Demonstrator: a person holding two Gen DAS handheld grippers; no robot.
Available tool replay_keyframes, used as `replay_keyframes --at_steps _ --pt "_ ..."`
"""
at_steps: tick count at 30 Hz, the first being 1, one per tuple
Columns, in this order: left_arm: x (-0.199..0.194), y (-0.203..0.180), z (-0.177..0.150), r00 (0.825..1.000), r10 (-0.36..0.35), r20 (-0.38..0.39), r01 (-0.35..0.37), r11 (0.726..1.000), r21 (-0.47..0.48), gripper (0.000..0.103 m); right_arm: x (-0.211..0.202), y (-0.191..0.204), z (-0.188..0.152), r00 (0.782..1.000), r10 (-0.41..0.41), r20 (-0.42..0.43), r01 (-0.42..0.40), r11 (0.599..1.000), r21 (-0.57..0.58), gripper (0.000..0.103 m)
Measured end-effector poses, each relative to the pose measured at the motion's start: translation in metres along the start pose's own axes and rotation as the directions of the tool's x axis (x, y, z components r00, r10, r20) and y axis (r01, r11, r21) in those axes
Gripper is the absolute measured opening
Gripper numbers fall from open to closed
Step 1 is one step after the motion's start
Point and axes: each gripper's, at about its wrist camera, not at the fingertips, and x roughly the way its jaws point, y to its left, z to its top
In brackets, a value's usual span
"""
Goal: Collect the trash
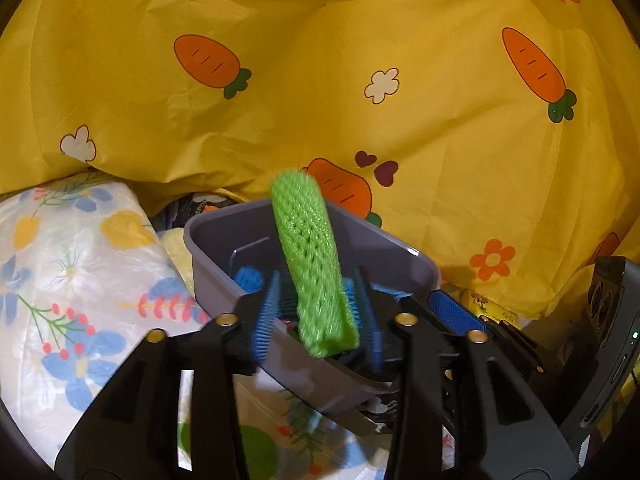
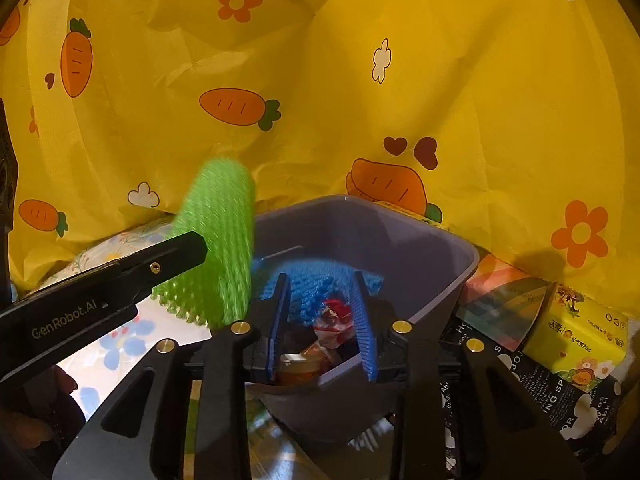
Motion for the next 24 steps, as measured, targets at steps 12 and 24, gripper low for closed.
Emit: replay_keyframes --at_steps 12,24 --pt "-0.046 0.025 -0.02 0.96 0.251 0.124 -0.25 0.968 -0.028 0.095 -0.015 0.01 -0.009 0.996 -0.054 0.066 0.059 0.996 -0.072 0.088" --pt "-0.119 0.036 -0.059 0.883 0.42 0.209 -0.43 0.903 0.0 0.097 -0.04 0.04 -0.026 0.997 -0.024 0.074 0.032 0.993 -0.114 0.097"
